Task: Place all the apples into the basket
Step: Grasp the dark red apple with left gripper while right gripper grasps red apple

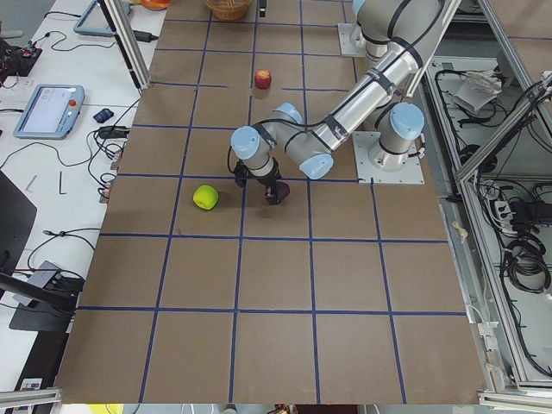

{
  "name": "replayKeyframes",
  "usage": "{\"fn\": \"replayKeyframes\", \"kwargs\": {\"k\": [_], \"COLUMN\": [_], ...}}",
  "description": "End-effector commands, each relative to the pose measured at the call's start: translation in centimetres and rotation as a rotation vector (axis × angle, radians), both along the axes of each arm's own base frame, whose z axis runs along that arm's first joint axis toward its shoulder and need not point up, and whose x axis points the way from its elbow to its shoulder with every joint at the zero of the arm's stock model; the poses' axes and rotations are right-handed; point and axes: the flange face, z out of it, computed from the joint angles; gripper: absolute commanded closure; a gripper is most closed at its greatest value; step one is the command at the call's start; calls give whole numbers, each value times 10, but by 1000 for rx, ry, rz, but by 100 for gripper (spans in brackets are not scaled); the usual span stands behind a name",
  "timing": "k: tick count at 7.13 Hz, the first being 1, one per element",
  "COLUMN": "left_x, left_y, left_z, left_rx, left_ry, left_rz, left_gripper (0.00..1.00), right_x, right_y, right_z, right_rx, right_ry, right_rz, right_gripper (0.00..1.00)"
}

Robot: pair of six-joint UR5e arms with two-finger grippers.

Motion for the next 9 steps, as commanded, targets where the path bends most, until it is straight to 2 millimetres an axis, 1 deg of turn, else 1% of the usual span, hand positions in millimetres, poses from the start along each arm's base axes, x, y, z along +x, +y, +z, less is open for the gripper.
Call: {"fn": "replayKeyframes", "kwargs": {"k": [1, 2, 3, 4, 5, 6, 7, 8, 9], "left_x": [-5, -5, 0, 2, -1, -6, -13, -64, -153], "left_y": [-9, -9, -10, -14, -13, -12, -26, -54, -72], "left_z": [-36, -58, -57, -43, -36, -23, 9, 37, 62], "left_rx": [-72, -72, -88, -102, -103, -76, -106, -134, -145], "left_ry": [70, 65, 65, 49, 48, 68, 44, 13, -24], "left_rz": [41, 59, 47, 3, 6, 2, 13, -31, -28], "left_gripper": [0, 0, 30, 99, 100, 100, 100, 100, 100], "right_x": [53, 80, 90, 93, 97, 105, 104, 100, 96], "right_y": [-23, -18, -17, -16, -16, -10, -5, 3, 12], "right_z": [-75, -107, -133, -143, -156, -171, -190, -211, -226], "right_rx": [24, 24, 37, 54, 71, 88, 91, 70, 45], "right_ry": [14, 42, 119, 126, 137, 146, 147, 139, 130], "right_rz": [64, 87, 108, 114, 113, 108, 114, 116, 119], "right_gripper": [0, 0, 0, 0, 0, 0, 0, 0, 0]}}
